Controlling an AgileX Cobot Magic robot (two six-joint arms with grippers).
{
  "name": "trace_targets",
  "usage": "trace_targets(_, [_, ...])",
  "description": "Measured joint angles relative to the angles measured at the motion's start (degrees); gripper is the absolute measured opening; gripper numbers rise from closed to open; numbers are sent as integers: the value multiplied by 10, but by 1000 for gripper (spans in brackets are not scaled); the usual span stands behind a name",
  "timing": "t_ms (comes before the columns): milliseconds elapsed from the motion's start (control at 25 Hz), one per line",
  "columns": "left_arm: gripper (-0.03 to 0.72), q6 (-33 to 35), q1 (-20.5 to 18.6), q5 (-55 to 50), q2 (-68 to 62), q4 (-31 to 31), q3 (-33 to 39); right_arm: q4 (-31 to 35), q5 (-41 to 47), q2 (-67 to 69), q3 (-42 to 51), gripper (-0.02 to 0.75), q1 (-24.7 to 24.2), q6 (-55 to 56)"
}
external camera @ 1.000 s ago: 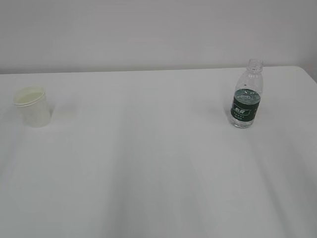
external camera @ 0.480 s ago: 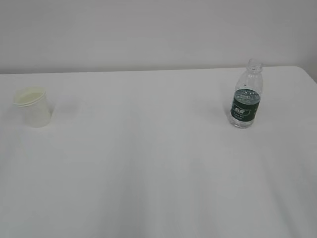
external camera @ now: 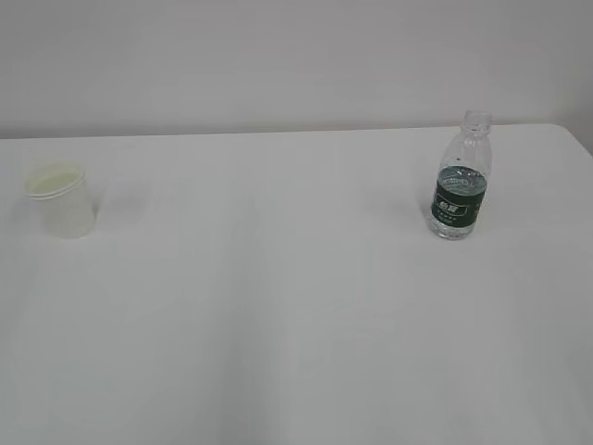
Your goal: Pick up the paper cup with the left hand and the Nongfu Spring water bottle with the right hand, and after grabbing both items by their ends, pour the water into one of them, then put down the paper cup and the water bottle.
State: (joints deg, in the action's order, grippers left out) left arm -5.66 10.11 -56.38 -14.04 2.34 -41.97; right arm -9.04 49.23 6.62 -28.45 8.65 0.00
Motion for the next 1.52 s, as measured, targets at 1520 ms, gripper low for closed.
trace_targets(1520, [586,0,0,-67,41,-15,113,-6,167,-16,-1,551,0,33])
